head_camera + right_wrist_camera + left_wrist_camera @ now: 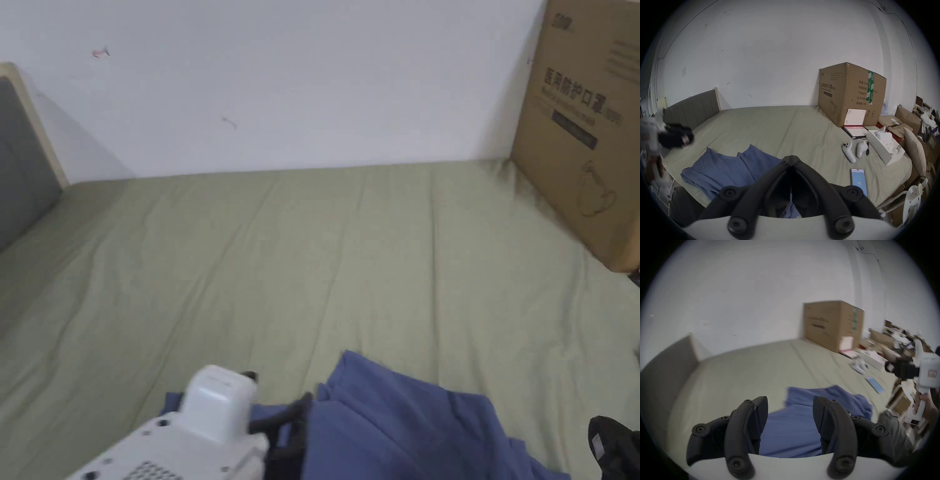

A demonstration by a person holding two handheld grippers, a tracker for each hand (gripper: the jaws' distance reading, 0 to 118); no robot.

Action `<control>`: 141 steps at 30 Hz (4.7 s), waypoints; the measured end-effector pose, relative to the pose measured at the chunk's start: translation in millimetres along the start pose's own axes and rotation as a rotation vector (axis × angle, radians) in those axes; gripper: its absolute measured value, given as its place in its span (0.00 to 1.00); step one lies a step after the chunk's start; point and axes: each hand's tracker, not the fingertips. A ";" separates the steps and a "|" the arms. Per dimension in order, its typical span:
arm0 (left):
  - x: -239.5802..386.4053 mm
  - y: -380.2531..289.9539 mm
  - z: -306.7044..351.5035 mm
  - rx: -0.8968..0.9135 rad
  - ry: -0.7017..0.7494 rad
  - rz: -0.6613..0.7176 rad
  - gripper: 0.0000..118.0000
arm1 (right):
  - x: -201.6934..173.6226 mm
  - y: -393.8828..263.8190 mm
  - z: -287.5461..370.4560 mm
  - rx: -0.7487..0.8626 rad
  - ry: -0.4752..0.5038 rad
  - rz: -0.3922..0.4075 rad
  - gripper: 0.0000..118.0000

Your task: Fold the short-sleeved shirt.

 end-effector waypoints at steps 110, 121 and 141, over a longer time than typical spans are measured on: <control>-203.3 215.6 52.1 0.320 0.188 0.301 0.01 | 1.8 280.6 -91.4 0.203 0.127 -0.059 0.05; -225.1 277.0 -49.0 0.292 0.225 0.306 0.01 | -9.5 365.0 -189.3 0.191 0.018 0.000 0.05; -181.6 10.2 -79.9 -0.109 0.097 0.505 0.01 | 18.5 96.4 -212.4 -0.249 0.063 -0.076 0.05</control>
